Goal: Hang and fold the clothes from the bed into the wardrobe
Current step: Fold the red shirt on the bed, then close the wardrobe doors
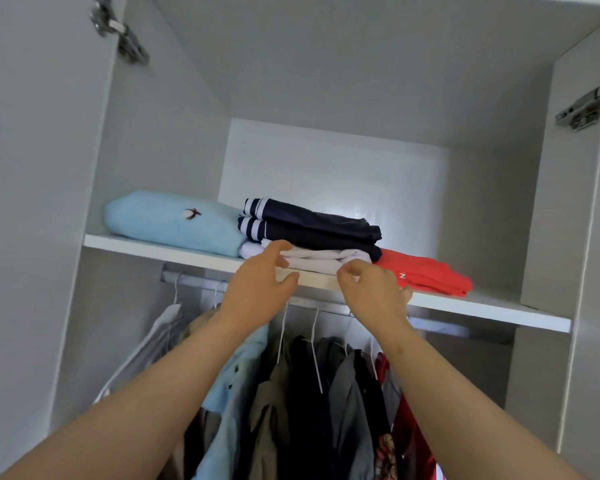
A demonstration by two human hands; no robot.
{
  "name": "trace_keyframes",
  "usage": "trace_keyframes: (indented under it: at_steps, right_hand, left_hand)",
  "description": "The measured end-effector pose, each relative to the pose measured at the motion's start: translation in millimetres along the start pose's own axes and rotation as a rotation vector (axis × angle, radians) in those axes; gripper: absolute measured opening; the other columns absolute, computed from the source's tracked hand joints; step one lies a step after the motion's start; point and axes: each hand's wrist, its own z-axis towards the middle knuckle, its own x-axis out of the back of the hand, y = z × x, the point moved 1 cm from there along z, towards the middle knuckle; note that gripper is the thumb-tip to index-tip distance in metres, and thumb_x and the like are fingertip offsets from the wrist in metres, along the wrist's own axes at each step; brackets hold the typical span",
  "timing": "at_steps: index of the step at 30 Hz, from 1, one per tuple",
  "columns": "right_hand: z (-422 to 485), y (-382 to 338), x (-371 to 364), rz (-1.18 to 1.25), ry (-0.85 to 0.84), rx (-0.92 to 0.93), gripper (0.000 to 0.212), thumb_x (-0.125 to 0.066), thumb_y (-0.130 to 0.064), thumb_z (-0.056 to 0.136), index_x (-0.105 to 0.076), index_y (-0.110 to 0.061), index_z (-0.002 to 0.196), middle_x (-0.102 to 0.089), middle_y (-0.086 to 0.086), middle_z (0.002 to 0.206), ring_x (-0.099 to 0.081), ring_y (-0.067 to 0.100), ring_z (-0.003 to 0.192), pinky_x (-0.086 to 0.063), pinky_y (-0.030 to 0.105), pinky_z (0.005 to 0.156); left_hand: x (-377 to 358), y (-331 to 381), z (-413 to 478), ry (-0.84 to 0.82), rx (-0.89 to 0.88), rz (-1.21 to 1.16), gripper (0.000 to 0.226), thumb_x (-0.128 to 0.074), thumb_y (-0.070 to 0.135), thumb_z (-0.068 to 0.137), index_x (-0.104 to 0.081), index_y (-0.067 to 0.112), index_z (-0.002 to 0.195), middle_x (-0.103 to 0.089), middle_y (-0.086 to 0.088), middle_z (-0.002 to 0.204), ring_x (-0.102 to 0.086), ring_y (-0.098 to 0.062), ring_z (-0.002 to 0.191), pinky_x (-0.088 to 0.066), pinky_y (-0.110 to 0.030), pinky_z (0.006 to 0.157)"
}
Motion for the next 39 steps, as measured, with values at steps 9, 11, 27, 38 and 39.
trace_keyframes:
  at_steps: [9, 11, 27, 38, 39]
  right_hand:
    - [-94.1, -150.6, -37.3, 0.193, -0.15, 0.008, 0.016, -0.04, -0.034, 0.09, -0.055, -0.038, 0.089, -0.056, -0.01, 0.093, -0.05, 0.019, 0.105, -0.025, 0.039, 0.092]
    - [-116.2, -177.8, -40.6, 0.229, -0.161, 0.028, 0.013, -0.042, -0.036, 0.091, -0.054, -0.038, 0.087, -0.058, -0.009, 0.096, -0.051, 0.019, 0.105, -0.028, 0.04, 0.096]
    - [-205.0, -327.4, -43.7, 0.483, -0.328, 0.173, 0.017, -0.045, -0.027, 0.091, -0.058, -0.031, 0.102, -0.062, -0.005, 0.108, -0.055, 0.02, 0.108, -0.041, 0.042, 0.099]
    - [-235.6, -348.5, -62.9, 0.615, -0.408, 0.223, 0.011, -0.051, -0.02, 0.09, -0.058, -0.028, 0.094, -0.056, -0.014, 0.081, -0.053, 0.009, 0.077, -0.043, 0.027, 0.077]
    - [-237.5, -347.6, -64.0, 0.617, -0.413, 0.22, 0.011, -0.051, -0.02, 0.09, -0.059, -0.028, 0.094, -0.056, -0.013, 0.082, -0.055, 0.011, 0.081, -0.044, 0.029, 0.08]
  left_hand:
    - [162.0, -45.3, -57.3, 0.051, -0.004, 0.097, 0.027, -0.059, 0.023, 0.086, -0.057, 0.023, 0.114, -0.061, 0.01, 0.094, -0.059, -0.011, 0.092, -0.041, -0.023, 0.079]
    - [194.7, -46.5, -70.3, 0.079, -0.017, 0.124, 0.026, -0.058, 0.021, 0.086, -0.059, 0.021, 0.111, -0.063, 0.009, 0.093, -0.06, -0.013, 0.092, -0.039, -0.021, 0.076]
    - [372.5, -30.1, -158.0, 0.347, -0.51, 0.753, 0.029, -0.046, 0.016, 0.077, -0.07, 0.011, 0.093, -0.07, -0.002, 0.082, -0.067, -0.026, 0.082, -0.049, -0.033, 0.07]
    - [407.8, -68.5, -192.9, 0.371, 0.19, 0.513, 0.086, -0.052, 0.001, 0.085, 0.001, 0.023, 0.149, -0.025, -0.013, 0.151, -0.048, -0.038, 0.117, -0.044, -0.035, 0.077]
    - [410.6, -72.7, -193.6, 0.363, 0.264, 0.47, 0.082, -0.056, 0.01, 0.087, -0.003, 0.021, 0.149, -0.041, -0.014, 0.142, -0.054, -0.038, 0.109, -0.044, -0.034, 0.074]
